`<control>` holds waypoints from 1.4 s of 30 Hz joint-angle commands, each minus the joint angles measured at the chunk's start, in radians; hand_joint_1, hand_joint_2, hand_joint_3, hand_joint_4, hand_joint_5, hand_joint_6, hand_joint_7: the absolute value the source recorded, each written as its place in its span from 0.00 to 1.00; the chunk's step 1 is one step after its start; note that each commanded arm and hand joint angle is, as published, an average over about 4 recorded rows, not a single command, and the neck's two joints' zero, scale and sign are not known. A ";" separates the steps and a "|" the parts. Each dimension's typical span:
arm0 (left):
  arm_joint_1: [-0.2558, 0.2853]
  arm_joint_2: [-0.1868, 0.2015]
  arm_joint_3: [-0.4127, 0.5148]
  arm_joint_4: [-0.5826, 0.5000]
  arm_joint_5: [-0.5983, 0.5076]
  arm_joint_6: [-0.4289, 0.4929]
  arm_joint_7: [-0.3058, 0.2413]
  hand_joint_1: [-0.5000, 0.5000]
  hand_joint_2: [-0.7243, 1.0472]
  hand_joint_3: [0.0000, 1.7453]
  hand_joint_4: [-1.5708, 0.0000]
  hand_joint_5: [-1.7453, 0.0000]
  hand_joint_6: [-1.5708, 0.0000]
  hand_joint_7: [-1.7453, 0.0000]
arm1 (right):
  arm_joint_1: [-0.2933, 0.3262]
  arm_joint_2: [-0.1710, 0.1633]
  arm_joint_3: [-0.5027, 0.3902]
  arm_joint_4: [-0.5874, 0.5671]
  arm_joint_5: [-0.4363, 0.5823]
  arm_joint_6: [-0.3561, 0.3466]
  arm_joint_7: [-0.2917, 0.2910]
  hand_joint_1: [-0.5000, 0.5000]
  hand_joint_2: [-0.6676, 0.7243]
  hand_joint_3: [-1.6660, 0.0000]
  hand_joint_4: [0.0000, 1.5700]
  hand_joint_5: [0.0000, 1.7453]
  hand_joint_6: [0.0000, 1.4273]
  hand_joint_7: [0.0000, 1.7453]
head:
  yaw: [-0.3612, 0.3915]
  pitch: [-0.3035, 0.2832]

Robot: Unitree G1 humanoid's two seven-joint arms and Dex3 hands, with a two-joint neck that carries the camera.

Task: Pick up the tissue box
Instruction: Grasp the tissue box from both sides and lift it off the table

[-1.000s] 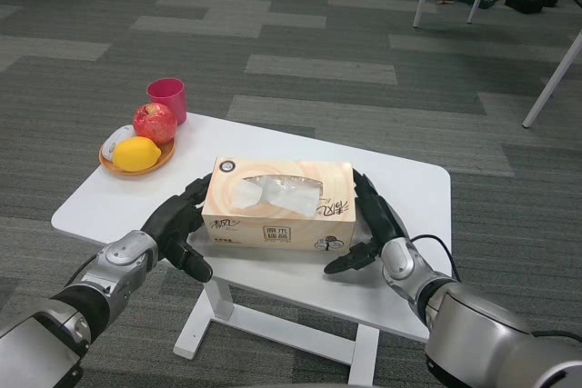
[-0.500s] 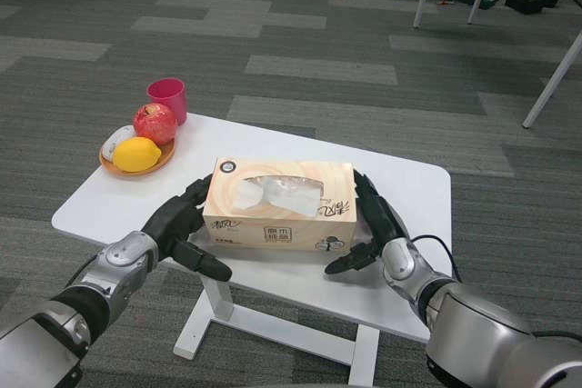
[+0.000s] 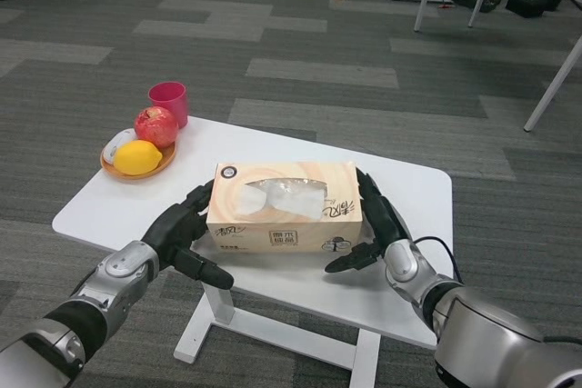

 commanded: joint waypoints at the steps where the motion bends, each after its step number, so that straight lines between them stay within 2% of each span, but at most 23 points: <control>1: 0.008 -0.027 0.005 -0.061 0.014 -0.011 -0.023 1.00 0.40 0.00 1.00 0.53 1.00 0.96 | 0.008 0.023 0.010 -0.047 -0.016 -0.020 0.021 0.06 0.27 0.88 0.33 0.11 0.44 0.20 | 0.003 0.002; 5: 0.026 -0.024 0.023 -0.091 0.016 -0.011 -0.023 1.00 0.40 0.00 1.00 0.53 1.00 0.94 | 0.012 0.020 0.001 -0.067 -0.016 -0.023 0.021 0.04 0.27 0.90 0.35 0.11 0.46 0.20 | 0.006 0.004; 9: 0.036 -0.022 0.037 -0.113 0.017 -0.011 -0.023 1.00 0.40 0.00 1.00 0.53 1.00 0.95 | 0.018 0.017 -0.005 -0.081 -0.017 -0.026 0.021 0.04 0.23 0.86 0.36 0.11 0.48 0.20 | 0.007 0.006; 14: 0.048 -0.018 0.052 -0.138 0.017 -0.010 -0.023 1.00 0.40 0.00 1.00 0.53 1.00 0.94 | 0.023 0.014 -0.010 -0.103 -0.017 -0.029 0.021 0.04 0.18 0.86 0.38 0.11 0.50 0.20 | 0.008 0.009; 19: 0.055 -0.015 0.067 -0.167 0.018 -0.006 -0.023 1.00 0.40 0.00 1.00 0.53 1.00 0.92 | 0.030 0.011 -0.015 -0.124 -0.016 -0.030 0.021 0.04 0.18 0.86 0.37 0.11 0.50 0.20 | 0.009 0.012; 24: 0.067 -0.008 0.087 -0.209 0.021 0.005 -0.021 1.00 0.40 0.00 1.00 0.53 1.00 0.92 | 0.040 0.004 -0.017 -0.159 -0.016 -0.031 0.021 0.04 0.11 0.76 0.36 0.11 0.48 0.22 | 0.011 0.012; 27: 0.074 -0.005 0.101 -0.233 0.031 0.014 -0.021 1.00 0.40 0.00 1.00 0.53 1.00 0.92 | 0.045 0.000 -0.017 -0.178 -0.016 -0.032 0.021 0.04 0.13 0.76 0.35 0.11 0.48 0.24 | 0.012 0.013; 34: 0.088 0.004 0.125 -0.278 0.039 0.038 -0.021 1.00 0.40 0.00 1.00 0.53 1.00 0.92 | 0.049 -0.012 -0.017 -0.236 -0.016 -0.033 0.021 0.04 0.14 0.76 0.34 0.11 0.47 0.20 | 0.018 0.015; 42: 0.099 0.013 0.158 -0.334 0.057 0.060 -0.021 1.00 0.40 0.00 1.00 0.53 1.00 0.92 | 0.056 -0.026 -0.027 -0.295 -0.016 -0.033 0.022 0.04 0.14 0.76 0.31 0.11 0.42 0.24 | 0.021 0.018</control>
